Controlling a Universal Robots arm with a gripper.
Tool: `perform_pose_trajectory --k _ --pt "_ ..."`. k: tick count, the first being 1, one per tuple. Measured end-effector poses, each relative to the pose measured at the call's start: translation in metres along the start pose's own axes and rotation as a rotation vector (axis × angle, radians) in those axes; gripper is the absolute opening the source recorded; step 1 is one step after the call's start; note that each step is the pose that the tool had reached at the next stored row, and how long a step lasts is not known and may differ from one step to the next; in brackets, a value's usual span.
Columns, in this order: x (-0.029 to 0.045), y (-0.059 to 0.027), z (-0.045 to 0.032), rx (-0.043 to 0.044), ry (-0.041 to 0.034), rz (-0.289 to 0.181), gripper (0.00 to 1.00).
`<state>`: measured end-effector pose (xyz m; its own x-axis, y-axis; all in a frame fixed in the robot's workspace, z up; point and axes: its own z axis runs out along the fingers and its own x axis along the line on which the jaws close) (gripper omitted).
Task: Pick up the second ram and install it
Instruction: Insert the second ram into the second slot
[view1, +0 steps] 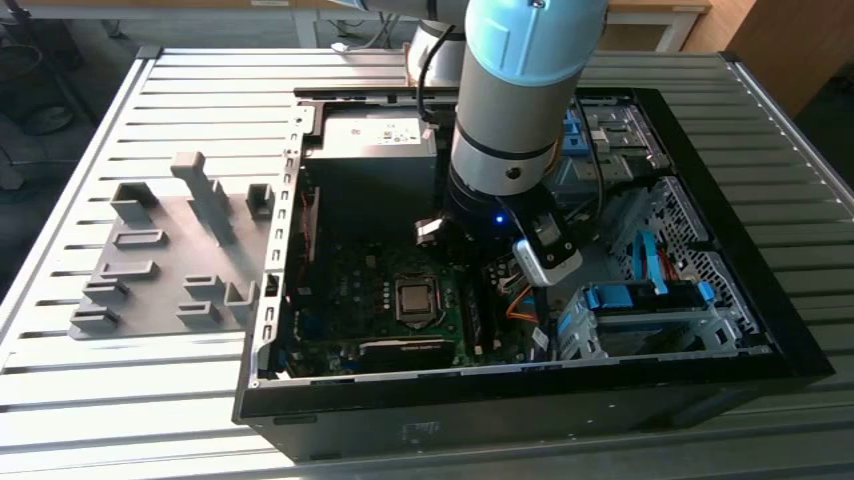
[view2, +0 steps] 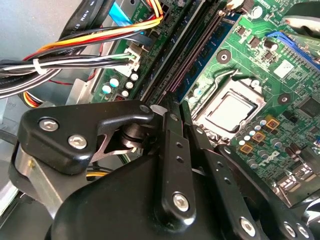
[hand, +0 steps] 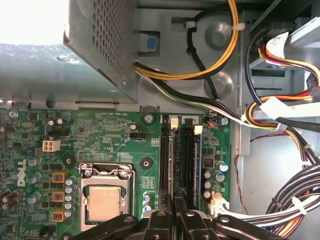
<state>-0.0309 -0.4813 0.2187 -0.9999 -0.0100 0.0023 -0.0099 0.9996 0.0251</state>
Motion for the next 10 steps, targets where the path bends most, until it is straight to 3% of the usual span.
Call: perform_pose_trajectory --k 10 --pt "0.0 -0.0003 0.0022 0.0 0.0007 0.0 0.14"
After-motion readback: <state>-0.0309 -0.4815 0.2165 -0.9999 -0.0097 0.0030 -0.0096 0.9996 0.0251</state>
